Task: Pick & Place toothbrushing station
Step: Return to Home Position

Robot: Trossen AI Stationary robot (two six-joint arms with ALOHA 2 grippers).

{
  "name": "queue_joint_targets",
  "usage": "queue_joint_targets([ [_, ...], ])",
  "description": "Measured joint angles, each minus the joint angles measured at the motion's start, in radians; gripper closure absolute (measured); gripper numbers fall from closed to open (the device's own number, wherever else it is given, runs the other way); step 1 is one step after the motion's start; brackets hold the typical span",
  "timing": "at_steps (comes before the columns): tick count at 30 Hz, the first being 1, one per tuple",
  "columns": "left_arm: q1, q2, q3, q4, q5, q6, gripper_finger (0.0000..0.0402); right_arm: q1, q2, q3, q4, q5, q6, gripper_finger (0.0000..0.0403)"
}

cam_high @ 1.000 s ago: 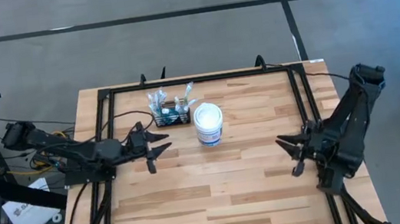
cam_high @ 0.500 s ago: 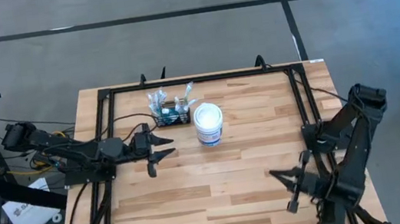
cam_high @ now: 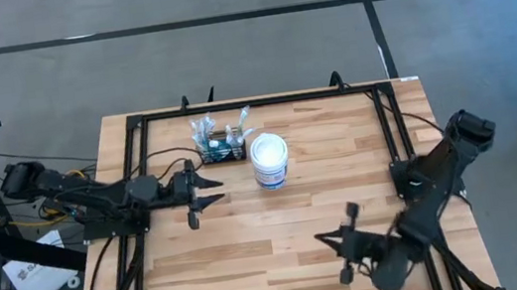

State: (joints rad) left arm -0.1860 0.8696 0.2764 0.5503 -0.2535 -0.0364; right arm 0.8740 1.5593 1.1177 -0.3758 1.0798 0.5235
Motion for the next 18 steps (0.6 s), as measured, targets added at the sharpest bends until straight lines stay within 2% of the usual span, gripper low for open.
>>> queue_joint_targets([
  [3, 0.016, -0.048, -0.079, 0.041, 0.0, -0.049, 0.0266, -0.059, -0.087, -0.094, 0.269, -0.122, -0.228, 0.0403],
  [6, 0.014, -0.136, -0.143, 0.132, 0.0, -0.072, 0.0266, -0.117, -0.184, -0.242, 0.543, -0.274, -0.38, 0.0403],
  [8, 0.0, -0.204, -0.181, 0.153, 0.024, -0.07, 0.0266, -0.145, -0.249, -0.345, 0.669, -0.314, -0.437, 0.0403],
  [13, -0.038, -0.353, -0.251, 0.151, 0.043, -0.063, 0.0266, -0.18, -0.445, -0.564, 0.795, -0.327, -0.457, 0.0403],
  [18, -0.052, -0.429, -0.269, 0.142, 0.043, -0.047, 0.0266, -0.214, -0.687, -0.709, 0.844, -0.361, -0.493, 0.0403],
])
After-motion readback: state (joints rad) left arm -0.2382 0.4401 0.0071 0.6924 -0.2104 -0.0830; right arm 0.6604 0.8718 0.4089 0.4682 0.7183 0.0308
